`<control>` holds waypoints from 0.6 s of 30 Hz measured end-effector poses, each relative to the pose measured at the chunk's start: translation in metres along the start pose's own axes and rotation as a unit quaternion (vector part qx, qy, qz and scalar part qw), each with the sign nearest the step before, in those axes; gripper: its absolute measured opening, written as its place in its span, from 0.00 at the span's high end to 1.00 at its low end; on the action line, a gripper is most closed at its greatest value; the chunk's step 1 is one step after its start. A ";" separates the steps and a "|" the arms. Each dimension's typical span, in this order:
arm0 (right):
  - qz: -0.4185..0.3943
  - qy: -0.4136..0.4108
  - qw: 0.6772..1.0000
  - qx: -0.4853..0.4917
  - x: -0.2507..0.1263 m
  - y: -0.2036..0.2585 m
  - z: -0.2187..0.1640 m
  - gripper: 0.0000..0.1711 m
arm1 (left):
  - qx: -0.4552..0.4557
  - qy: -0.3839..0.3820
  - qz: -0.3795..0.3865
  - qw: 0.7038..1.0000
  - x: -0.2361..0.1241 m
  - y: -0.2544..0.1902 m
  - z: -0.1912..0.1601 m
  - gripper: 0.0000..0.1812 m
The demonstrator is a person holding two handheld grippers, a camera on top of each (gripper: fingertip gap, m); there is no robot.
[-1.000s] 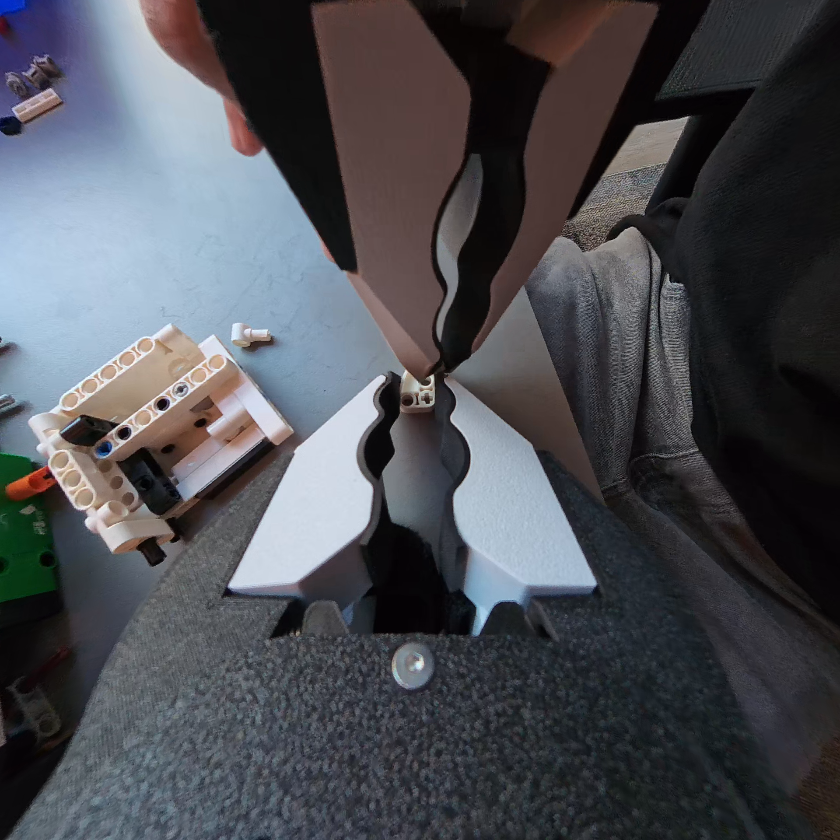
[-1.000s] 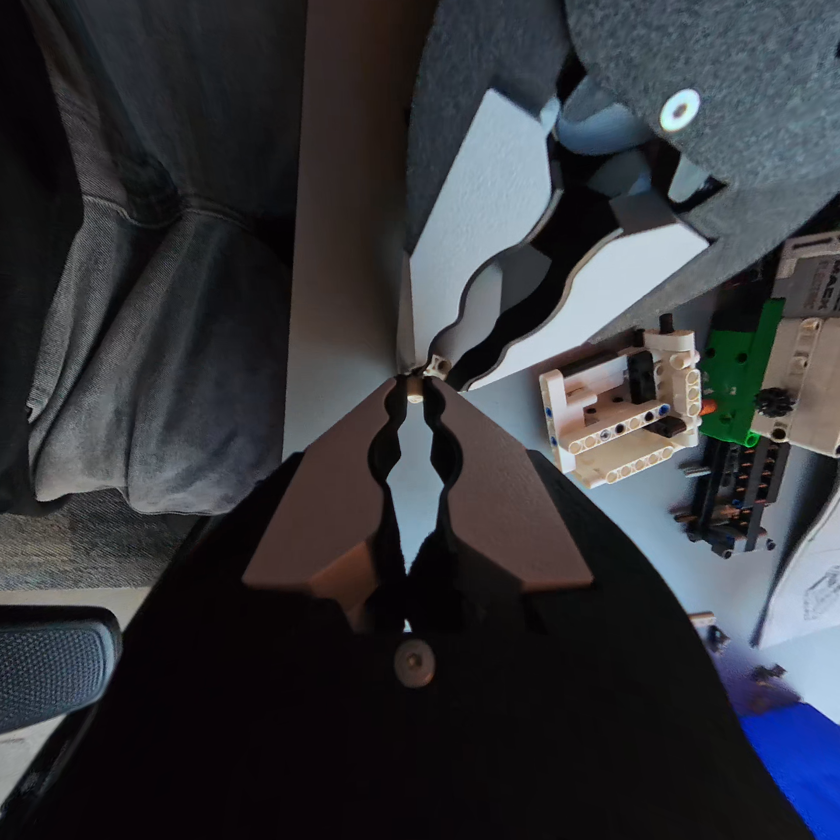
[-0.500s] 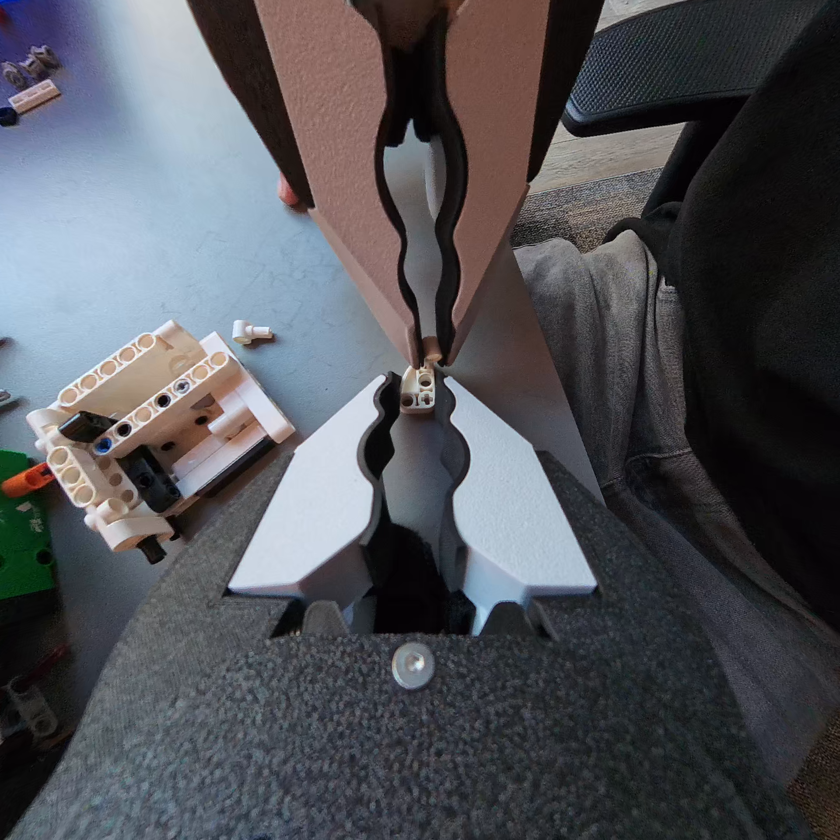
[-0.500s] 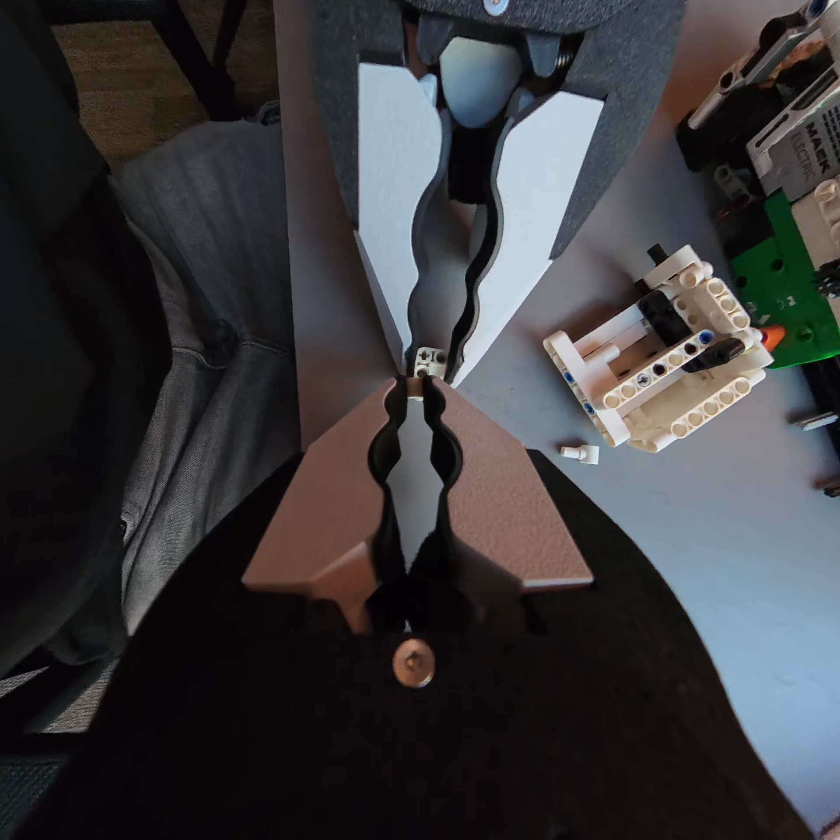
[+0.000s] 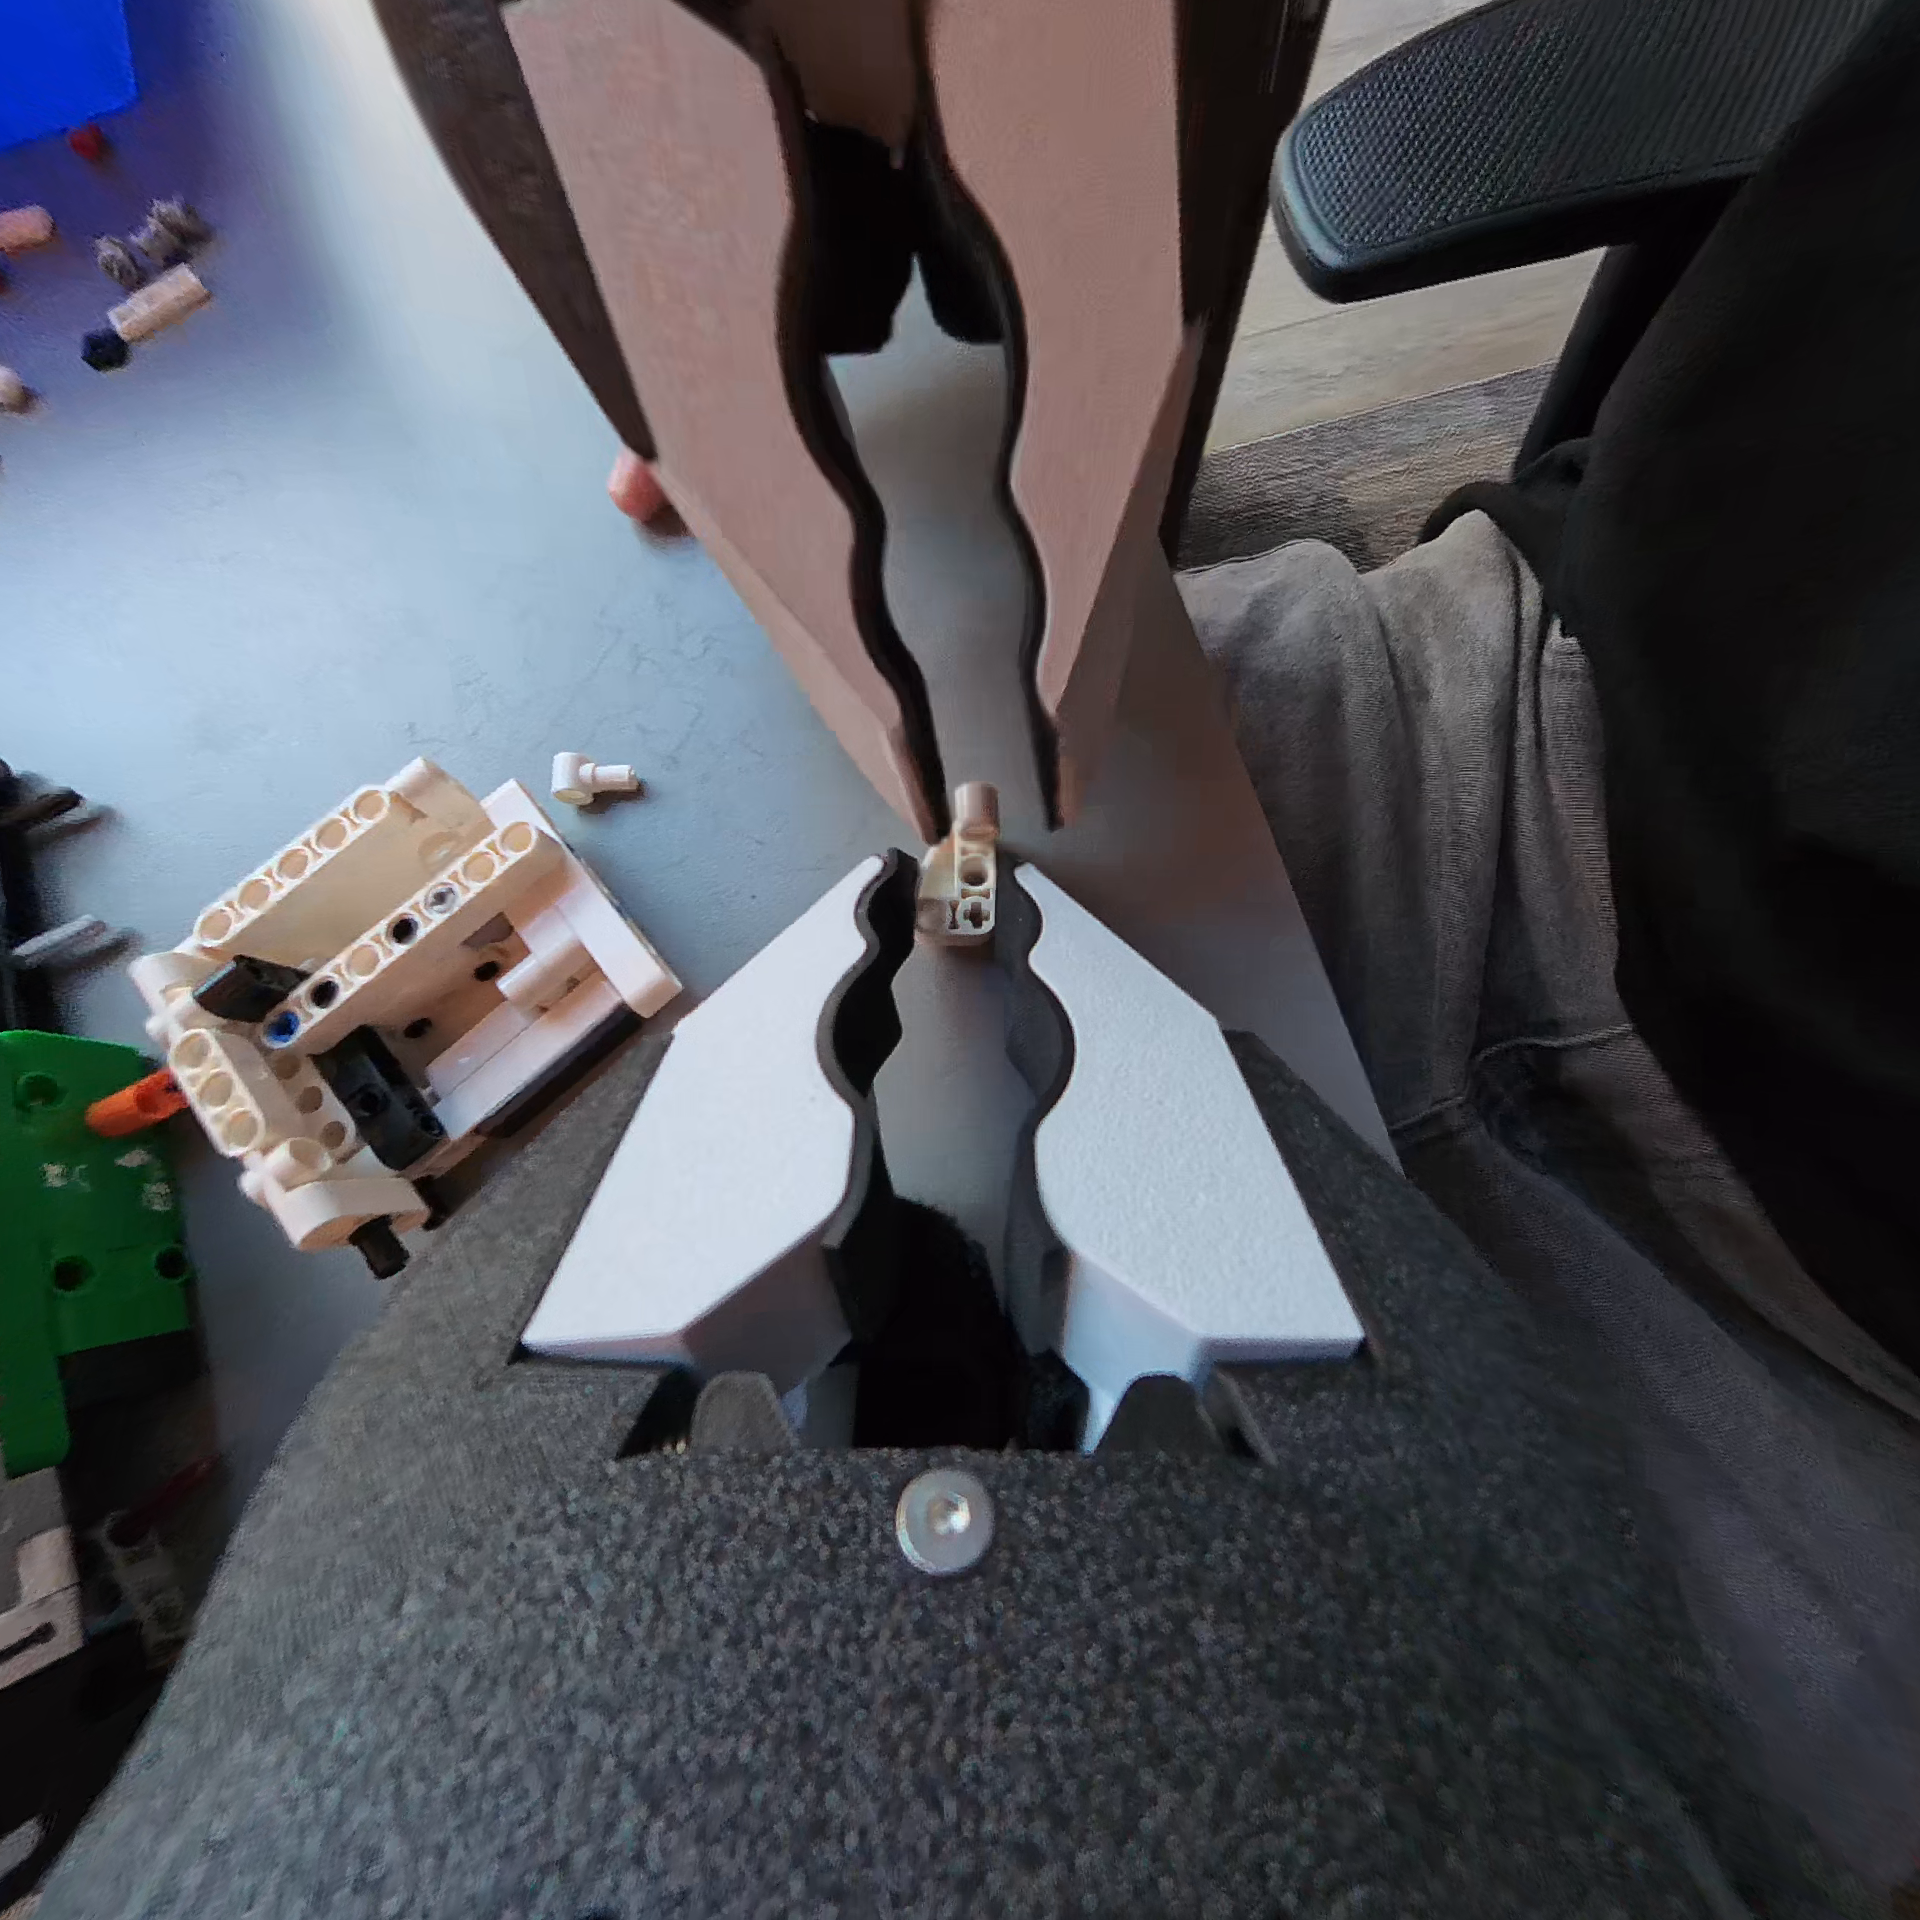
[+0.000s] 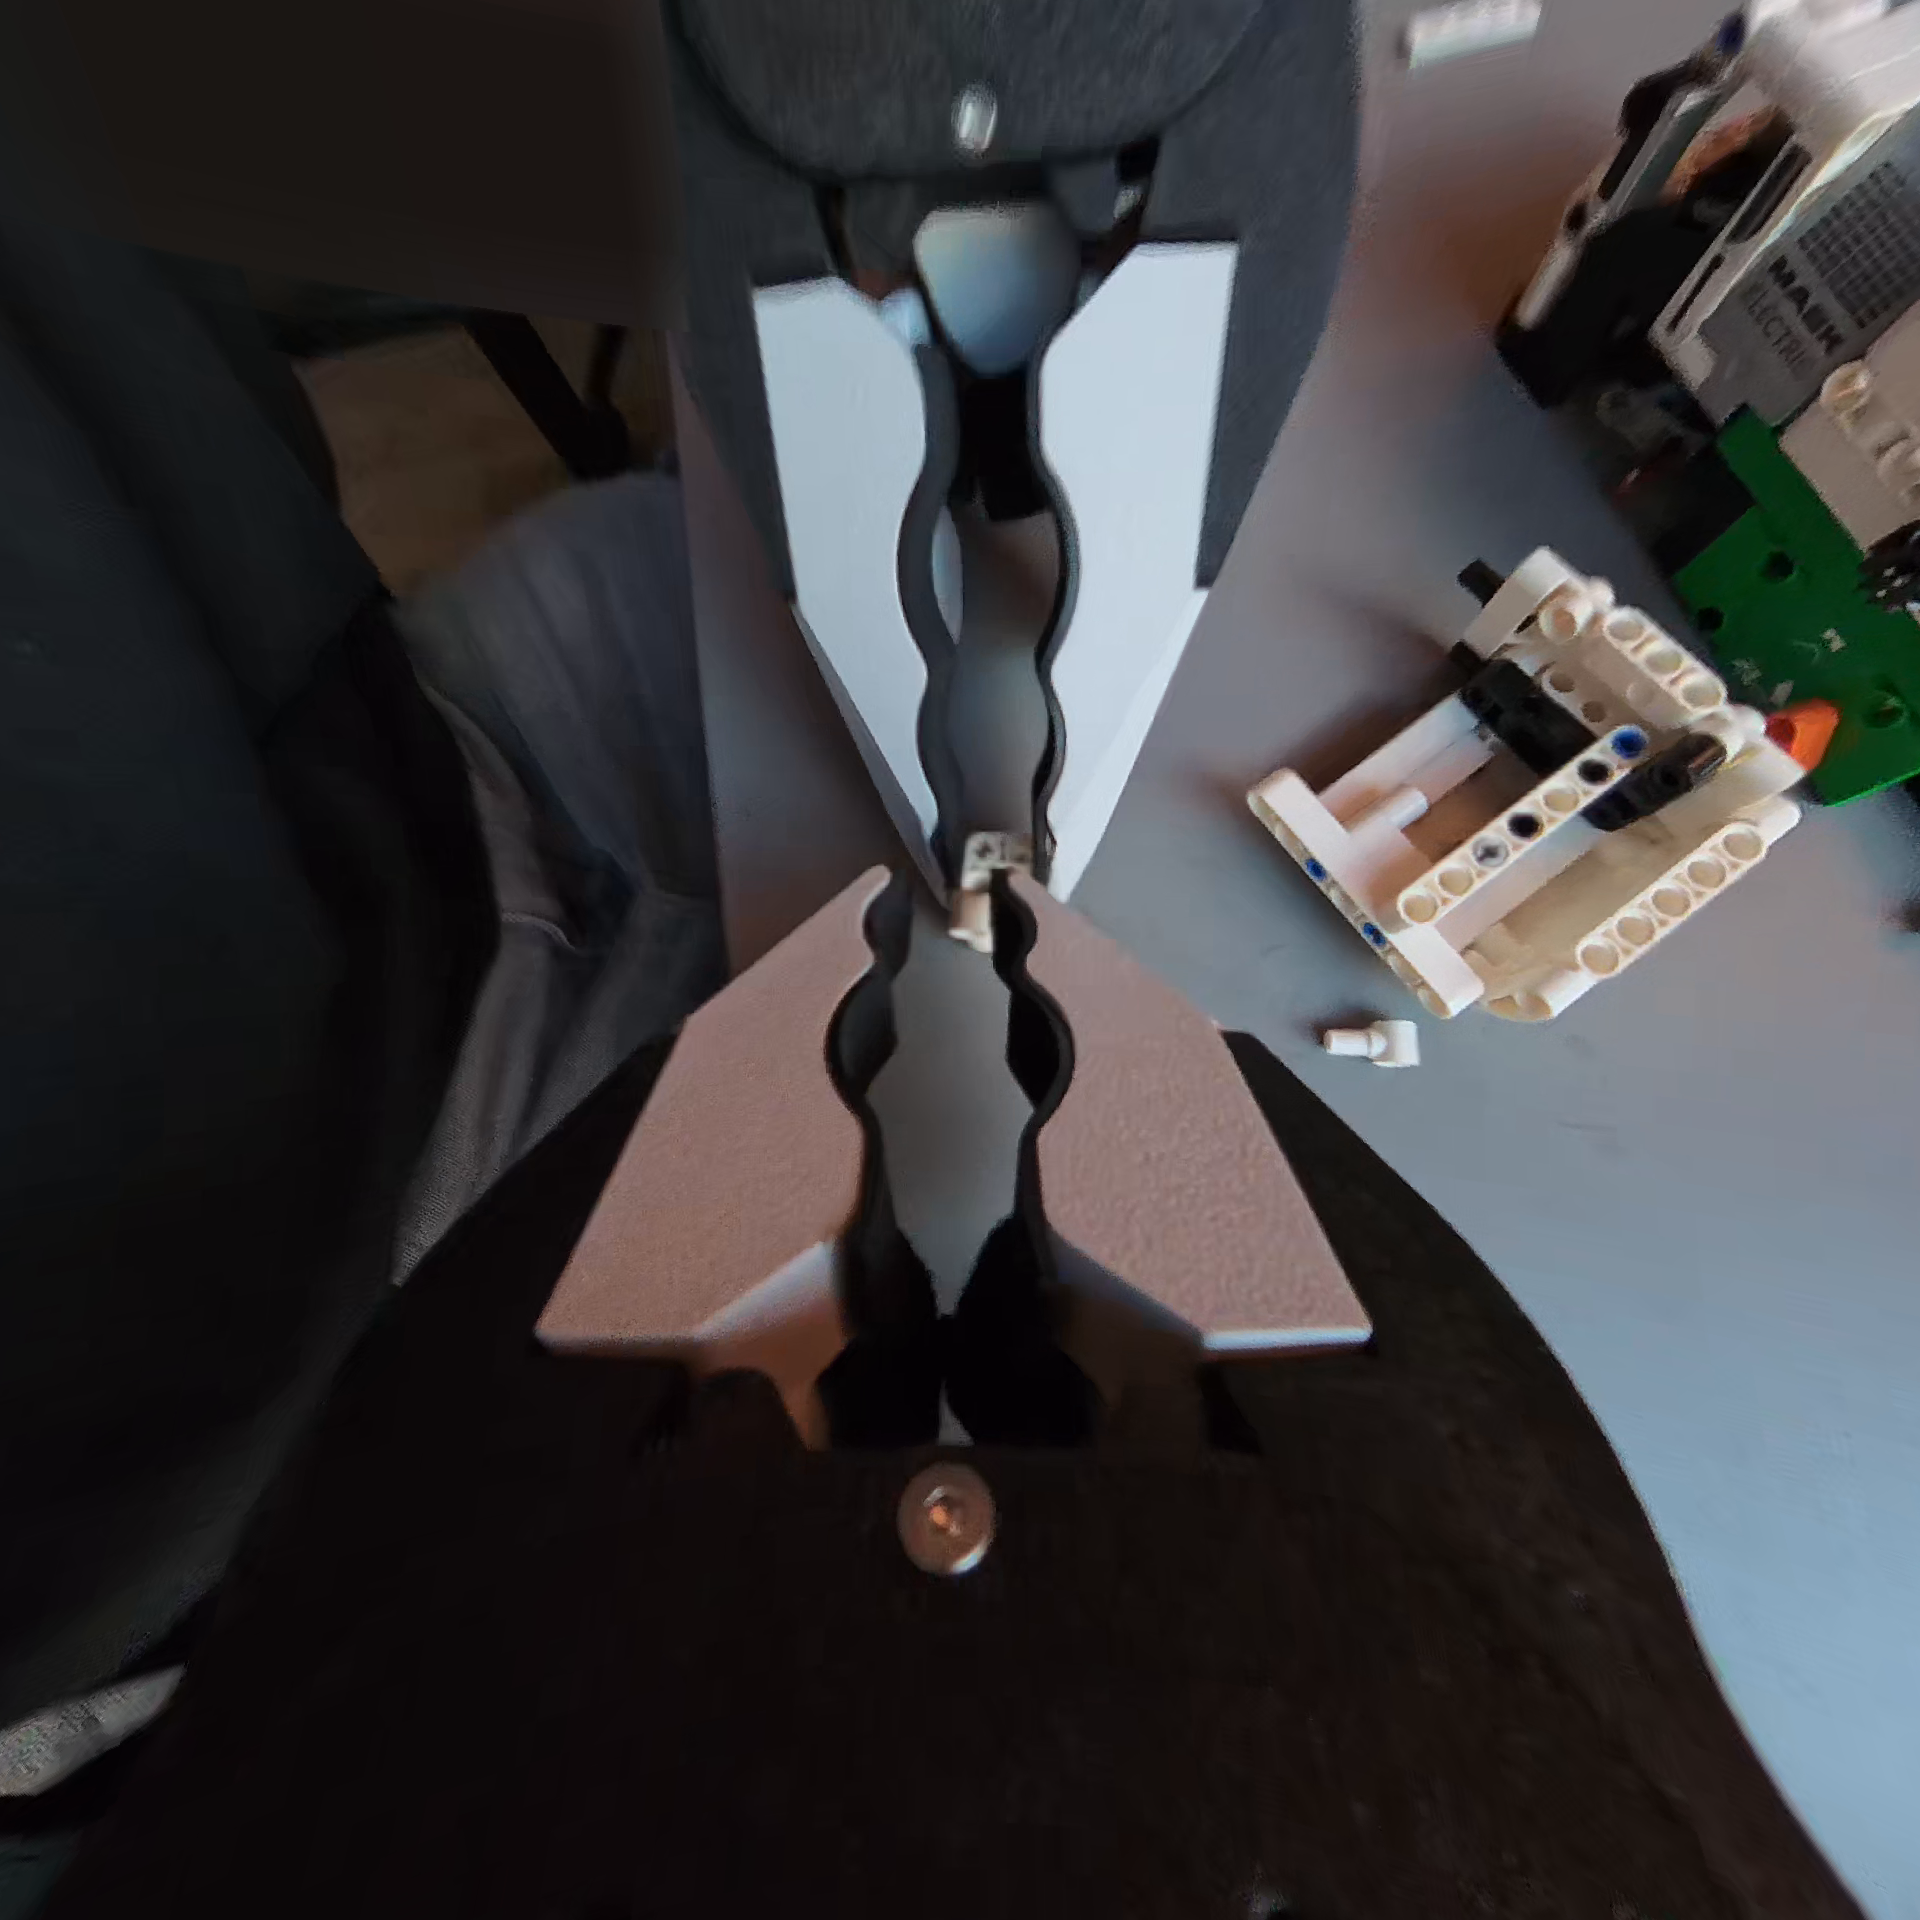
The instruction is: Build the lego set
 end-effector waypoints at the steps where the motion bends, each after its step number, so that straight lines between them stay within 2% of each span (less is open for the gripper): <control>1: 0.012 -0.028 0.999 0.031 -0.007 0.000 0.007 0.89 | 0.016 -0.010 0.019 1.000 -0.003 0.000 0.003 0.91; 3: -0.002 -0.068 0.992 0.105 -0.018 -0.014 0.015 0.85 | 0.045 -0.037 0.062 0.996 -0.013 0.003 0.009 0.91; 5: -0.001 -0.117 0.971 0.206 -0.024 -0.022 0.023 0.82 | 0.094 -0.042 0.140 0.985 -0.028 0.013 0.014 0.92; 8: 0.069 -0.183 0.929 0.315 -0.030 -0.015 0.039 0.76 | 0.148 -0.057 0.198 0.967 -0.042 0.012 0.027 0.92; 10: 0.078 -0.202 0.921 0.325 -0.029 -0.009 0.045 0.76 | 0.181 -0.056 0.217 0.958 -0.044 0.008 0.032 0.92; 13: 0.052 -0.208 0.923 0.320 -0.027 -0.012 0.043 0.83 | 0.202 -0.051 0.238 0.949 -0.045 0.006 0.034 0.92; 18: 0.047 -0.208 0.921 0.327 -0.025 -0.013 0.039 0.80 | 0.213 -0.049 0.255 0.942 -0.047 0.006 0.037 0.92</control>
Point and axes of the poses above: each gripper's, where its closed fingertips meet, x out along the fingers, z out of its top, y = z × x across the jaws, the point moved 1 cm from there along -x, back along the fingers, and after that the axes turned 9 degrees about -z, right-handed, at the moved point
